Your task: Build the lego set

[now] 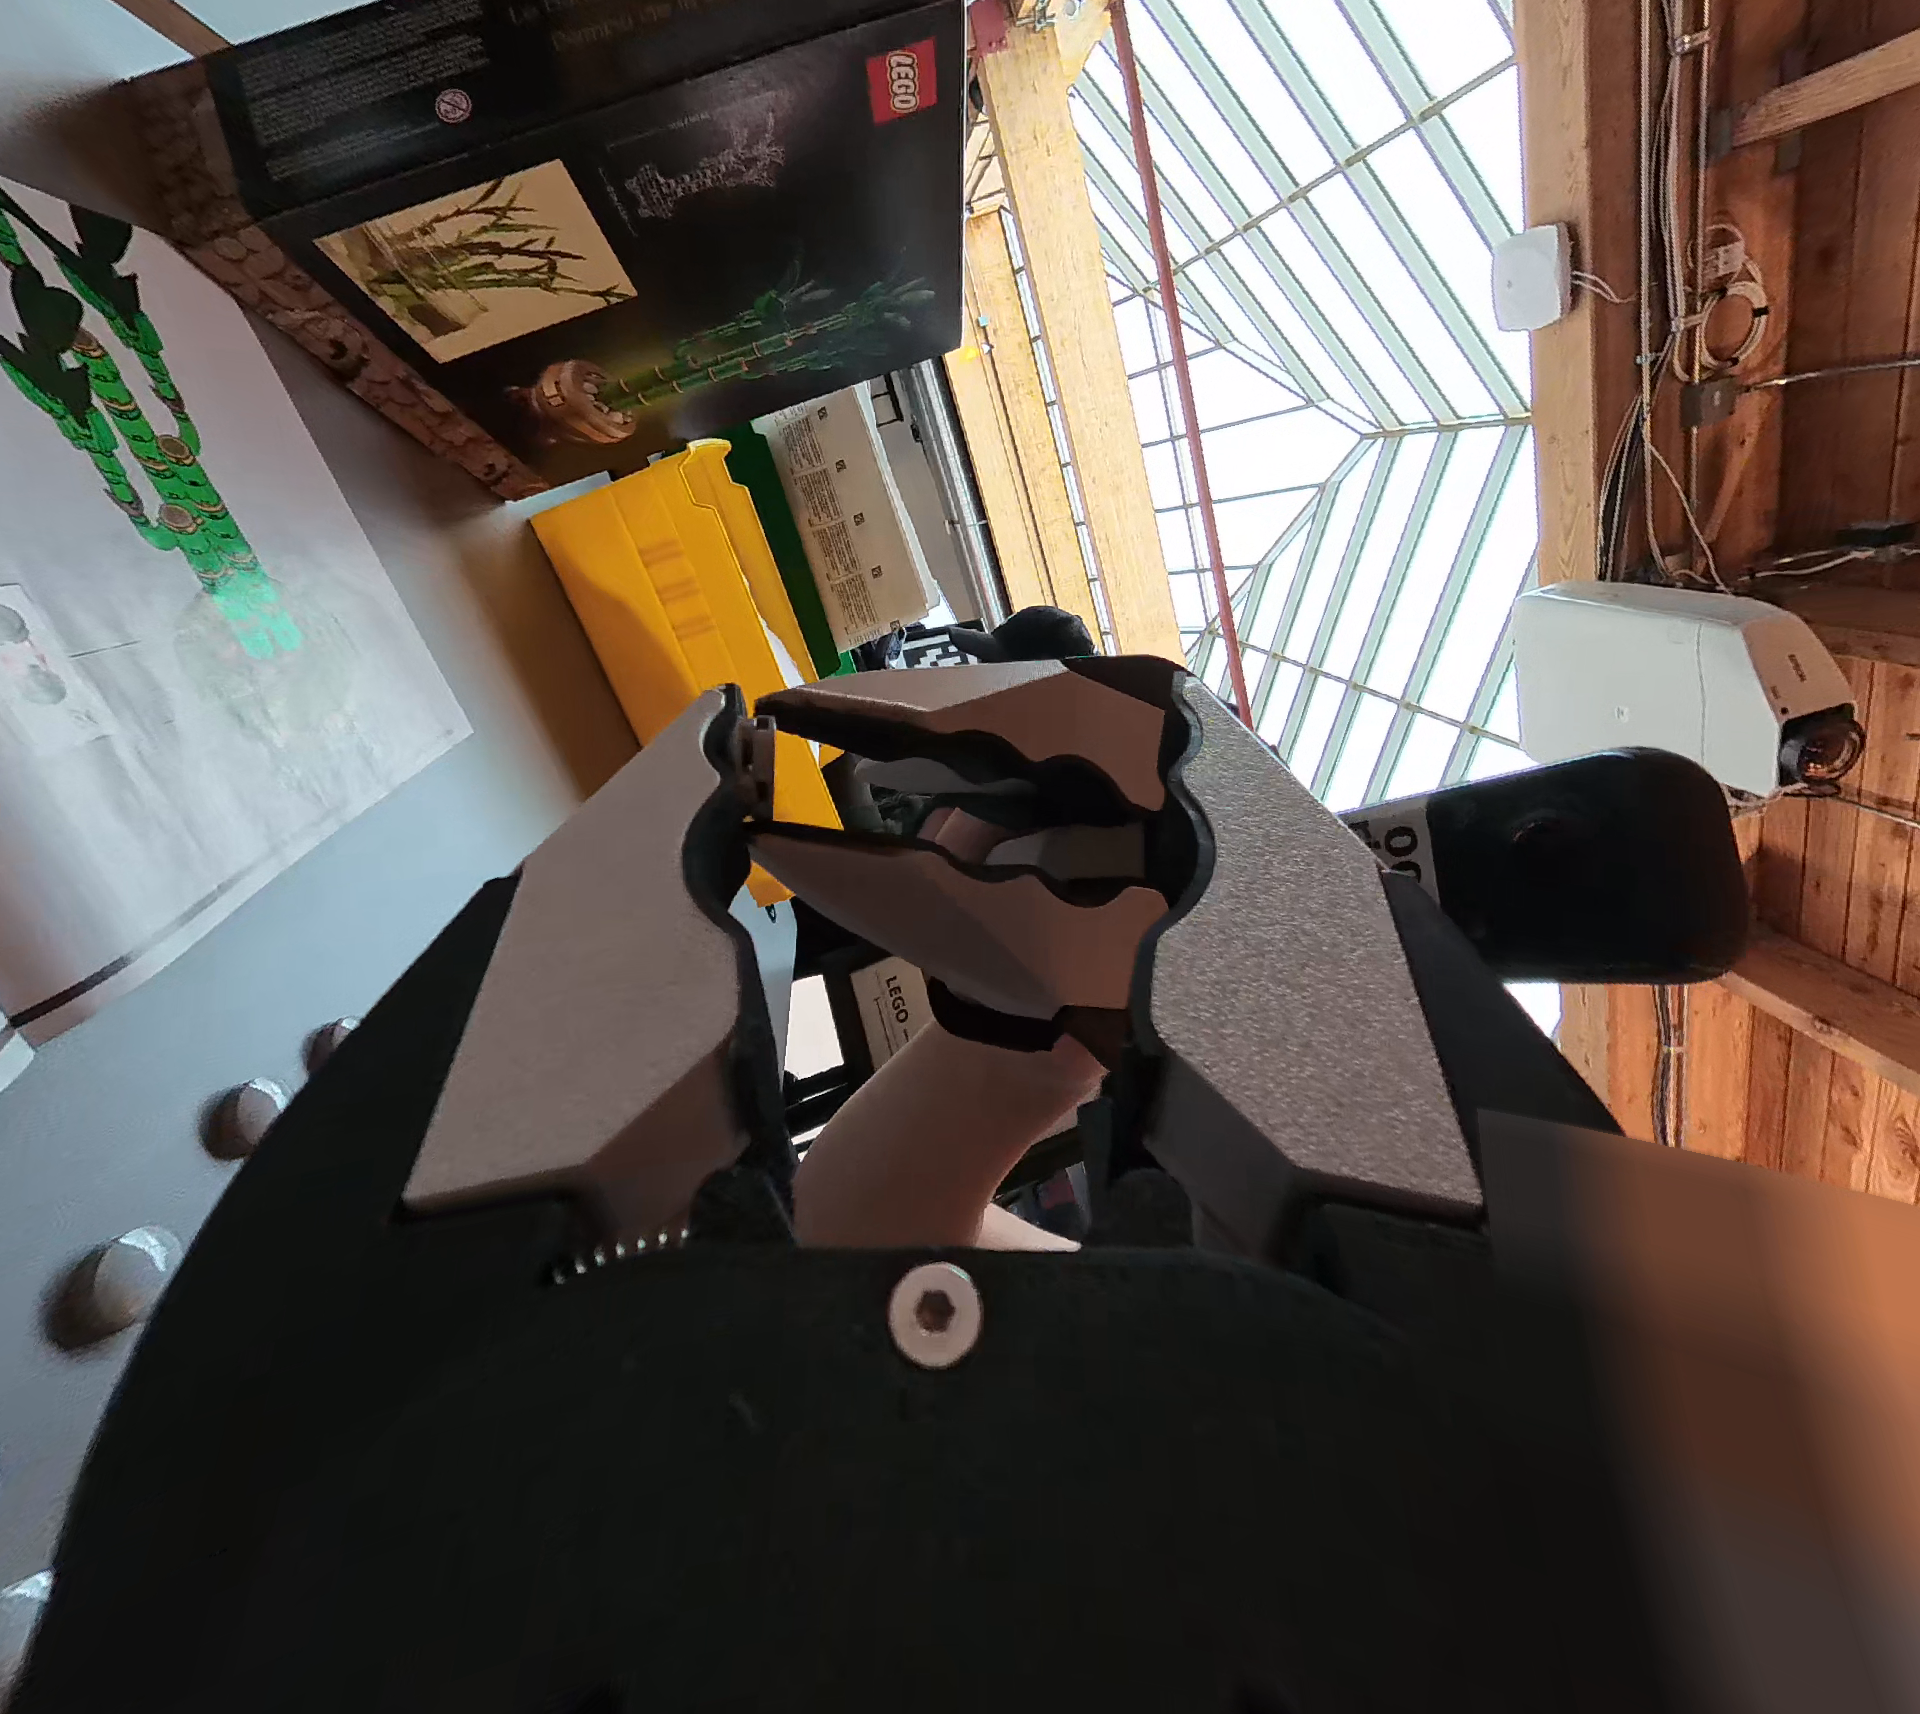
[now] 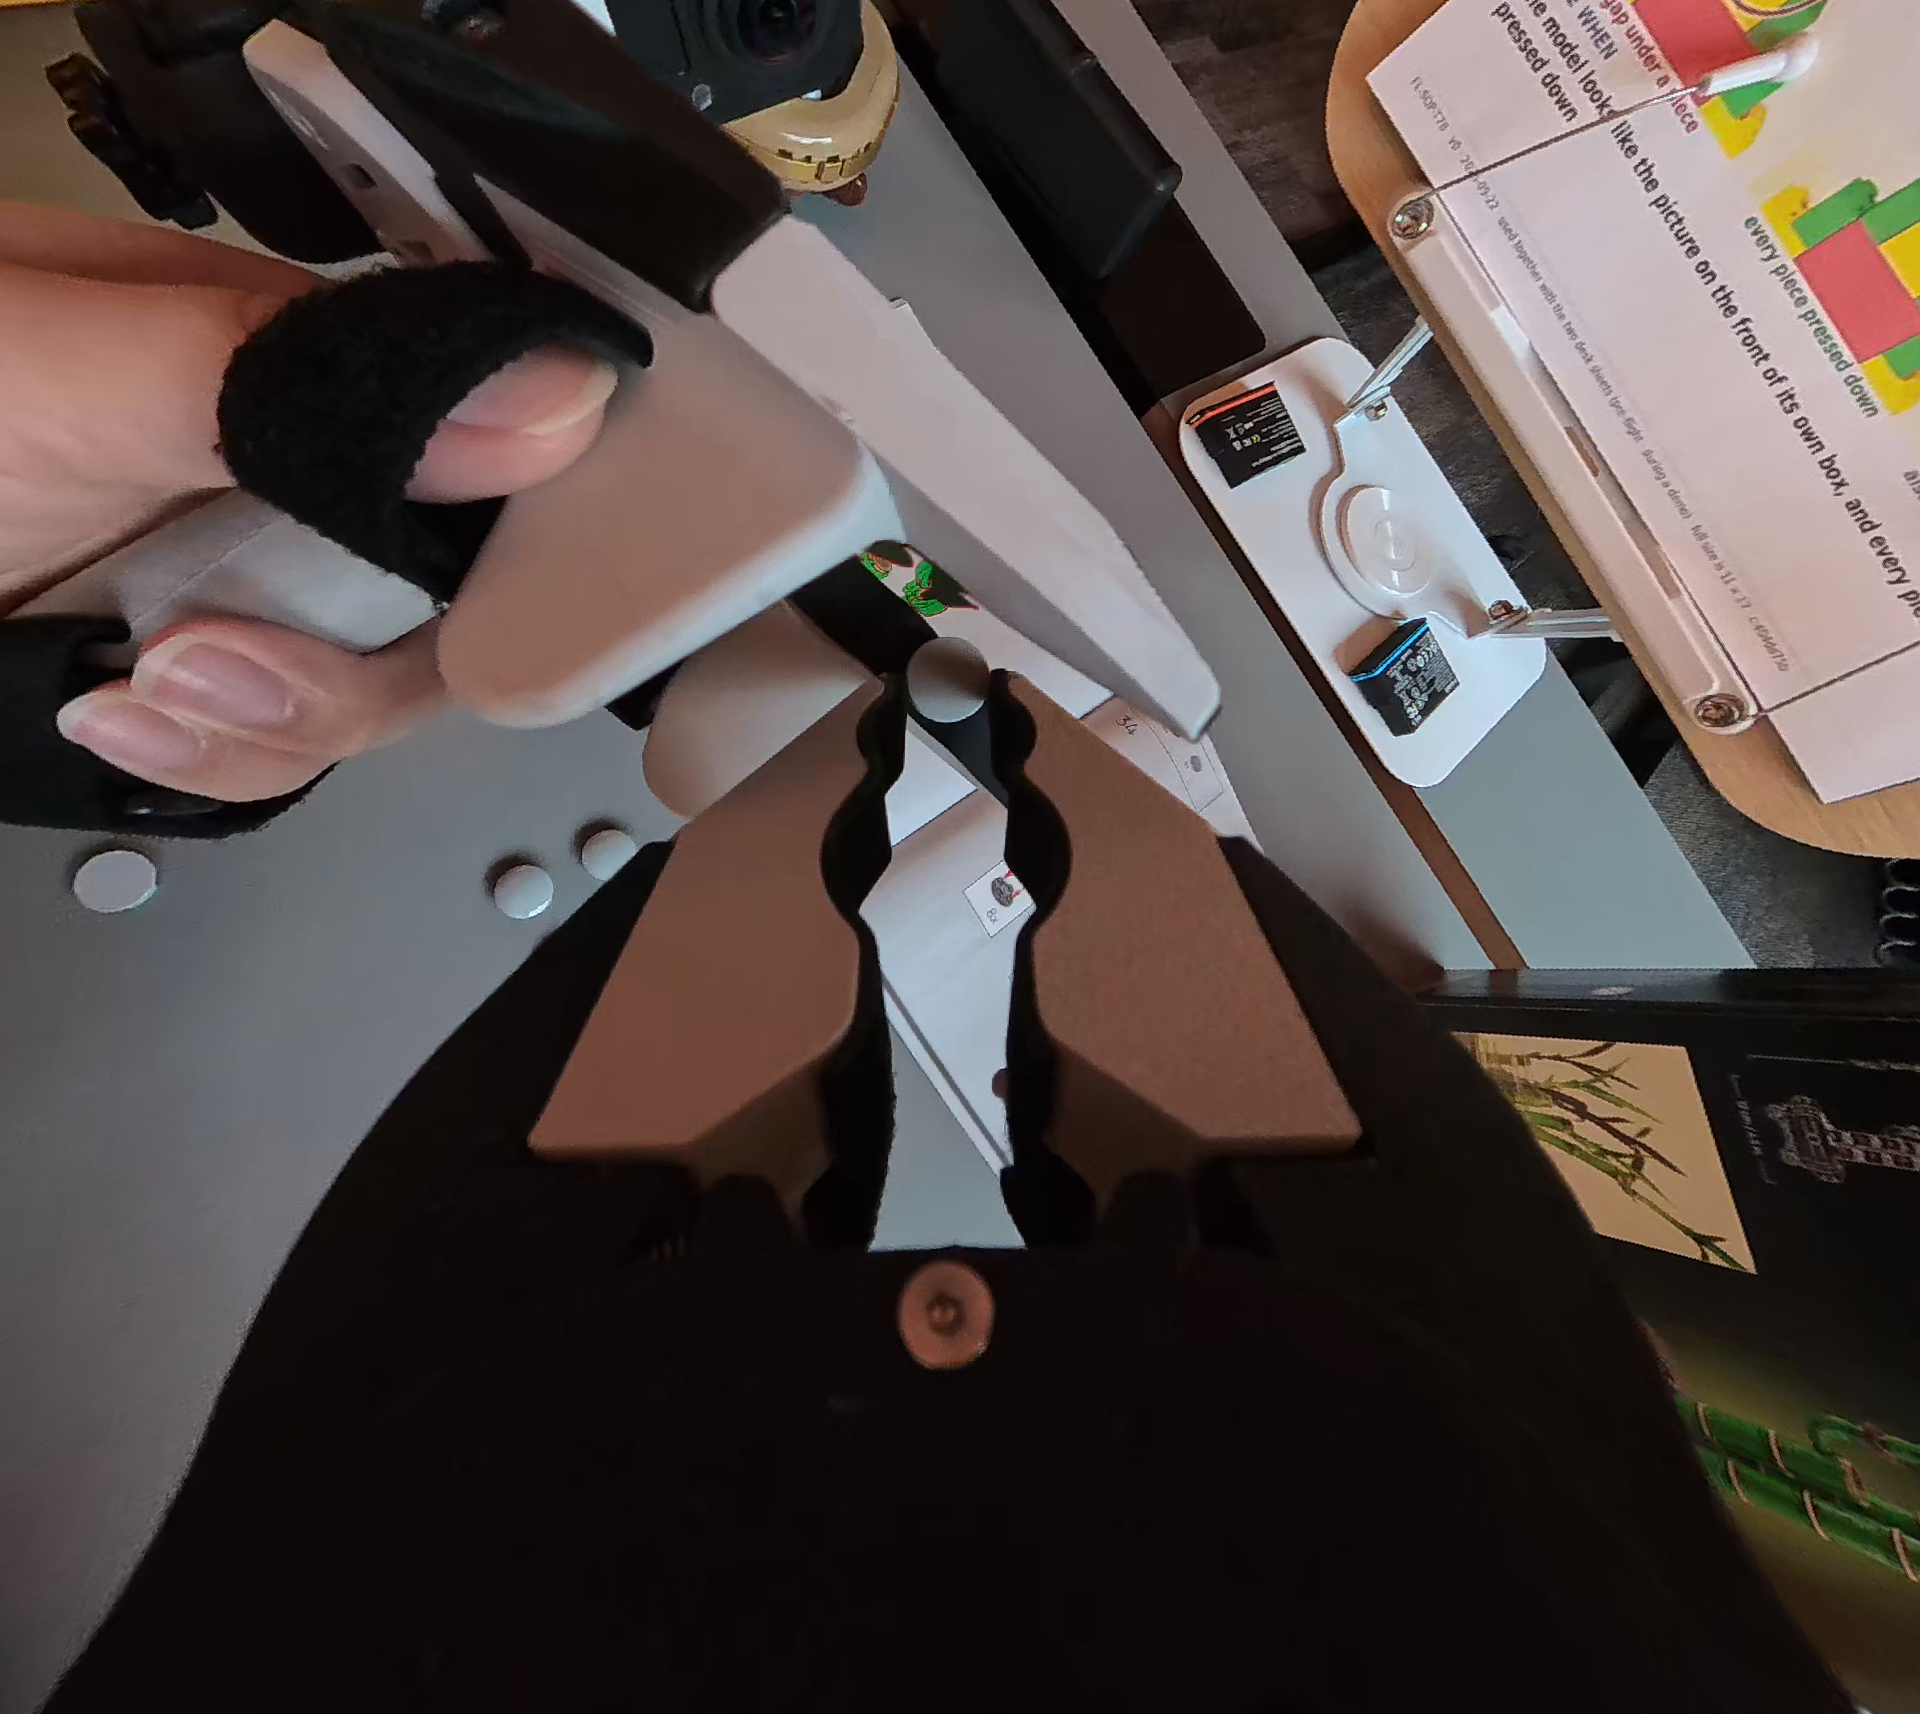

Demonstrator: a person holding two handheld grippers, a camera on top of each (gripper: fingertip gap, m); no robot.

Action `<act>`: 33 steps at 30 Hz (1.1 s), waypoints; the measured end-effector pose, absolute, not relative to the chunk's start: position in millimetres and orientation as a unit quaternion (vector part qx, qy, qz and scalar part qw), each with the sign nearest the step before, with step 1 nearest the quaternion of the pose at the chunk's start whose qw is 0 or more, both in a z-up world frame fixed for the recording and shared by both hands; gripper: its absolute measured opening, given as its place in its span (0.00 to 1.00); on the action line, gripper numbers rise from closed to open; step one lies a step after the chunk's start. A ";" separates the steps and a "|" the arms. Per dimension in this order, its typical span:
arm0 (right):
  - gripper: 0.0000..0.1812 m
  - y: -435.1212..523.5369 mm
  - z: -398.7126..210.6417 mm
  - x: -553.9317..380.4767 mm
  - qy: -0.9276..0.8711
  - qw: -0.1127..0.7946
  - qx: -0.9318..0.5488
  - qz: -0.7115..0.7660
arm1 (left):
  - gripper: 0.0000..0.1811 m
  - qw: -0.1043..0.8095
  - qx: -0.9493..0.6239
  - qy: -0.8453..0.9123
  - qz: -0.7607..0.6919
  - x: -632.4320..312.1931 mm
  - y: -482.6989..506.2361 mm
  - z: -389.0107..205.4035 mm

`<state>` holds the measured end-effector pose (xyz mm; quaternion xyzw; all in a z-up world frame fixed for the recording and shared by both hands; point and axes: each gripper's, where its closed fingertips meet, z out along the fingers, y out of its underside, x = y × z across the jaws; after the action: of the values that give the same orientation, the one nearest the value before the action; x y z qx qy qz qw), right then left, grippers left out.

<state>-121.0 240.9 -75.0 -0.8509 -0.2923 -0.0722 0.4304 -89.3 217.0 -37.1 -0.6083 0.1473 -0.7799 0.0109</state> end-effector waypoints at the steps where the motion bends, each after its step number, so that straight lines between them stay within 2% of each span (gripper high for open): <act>1: 0.09 241.0 -74.8 -121.3 -0.293 0.431 -0.850 -0.073 | 0.43 0.010 -0.608 0.147 -0.780 -89.5 217.2 -37.1; 20: 0.15 242.1 -66.0 -123.9 -0.323 0.455 -0.827 -0.074 | 0.43 0.009 -0.603 0.138 -0.786 -93.9 222.4 -33.9; 23: 0.20 241.5 -63.2 -127.7 -0.364 0.482 -0.796 -0.043 | 0.43 0.008 -0.603 0.141 -0.785 -94.4 221.9 -33.2; 26: 0.20 241.8 -65.3 -120.5 -0.365 0.498 -0.787 0.005 | 0.42 0.005 -0.602 0.145 -0.785 -94.2 219.3 -31.8; 33: 0.16 240.2 -63.5 -120.3 -0.359 0.528 -0.764 0.091 | 0.42 0.002 -0.600 0.150 -0.786 -93.7 216.1 -30.0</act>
<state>-120.3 240.2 -63.5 -0.7640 -0.3590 0.0911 0.5283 -93.7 216.1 -30.0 -0.5999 0.1502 -0.7858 0.0022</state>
